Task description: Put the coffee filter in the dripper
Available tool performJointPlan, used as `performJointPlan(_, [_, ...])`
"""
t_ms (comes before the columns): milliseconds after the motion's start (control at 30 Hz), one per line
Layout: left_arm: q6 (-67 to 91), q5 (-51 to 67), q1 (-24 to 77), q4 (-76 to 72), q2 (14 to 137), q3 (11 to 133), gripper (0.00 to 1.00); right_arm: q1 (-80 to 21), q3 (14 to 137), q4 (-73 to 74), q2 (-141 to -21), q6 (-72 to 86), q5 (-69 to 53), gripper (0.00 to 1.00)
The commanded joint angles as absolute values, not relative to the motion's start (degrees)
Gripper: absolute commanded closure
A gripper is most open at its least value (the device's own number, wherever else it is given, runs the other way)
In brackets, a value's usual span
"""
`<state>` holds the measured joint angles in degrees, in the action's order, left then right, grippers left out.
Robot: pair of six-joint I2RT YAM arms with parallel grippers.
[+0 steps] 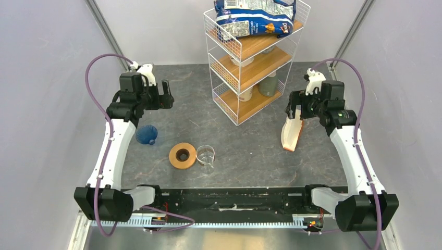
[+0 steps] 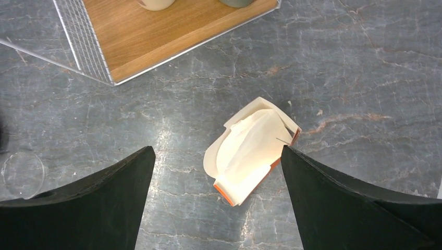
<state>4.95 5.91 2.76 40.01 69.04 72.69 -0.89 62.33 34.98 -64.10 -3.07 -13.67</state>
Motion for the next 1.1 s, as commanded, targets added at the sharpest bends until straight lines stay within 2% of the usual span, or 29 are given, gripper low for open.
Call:
performJointPlan(0, [6.2,15.3,4.0,30.4,65.8,69.0,0.00,-0.7,66.3,35.2,-65.3,-4.3,-17.1,0.01])
performJointPlan(100, [12.8,15.4,9.6,24.4,64.9,65.4,0.00,-0.6,67.2,34.7,-66.6,-4.0,-16.1,0.01])
performJointPlan(233, [15.5,4.9,24.5,10.8,62.8,58.9,0.00,0.5,70.3,33.8,-70.5,-4.0,-16.2,0.01])
performJointPlan(400, [17.9,-3.8,36.7,-7.9,65.0,52.6,0.00,3.7,76.8,33.6,-77.2,-4.2,-18.7,0.01])
performJointPlan(600, [10.1,3.6,47.1,-19.1,67.2,47.9,0.00,5.2,80.4,33.7,-81.3,-5.1,-20.4,0.01])
performJointPlan(700, [5.0,10.6,50.8,-19.7,67.4,45.6,0.14,5.7,80.3,33.7,-81.8,-5.2,-20.7,0.01])
performJointPlan(767, [2.9,13.5,52.9,-20.4,69.8,45.5,0.19,6.0,79.9,33.7,-81.7,-4.9,-20.9,0.01])
performJointPlan(1067, [-7.1,6.9,55.0,-36.0,87.1,50.7,0.28,7.5,76.2,34.3,-79.3,-4.2,-22.0,0.01])
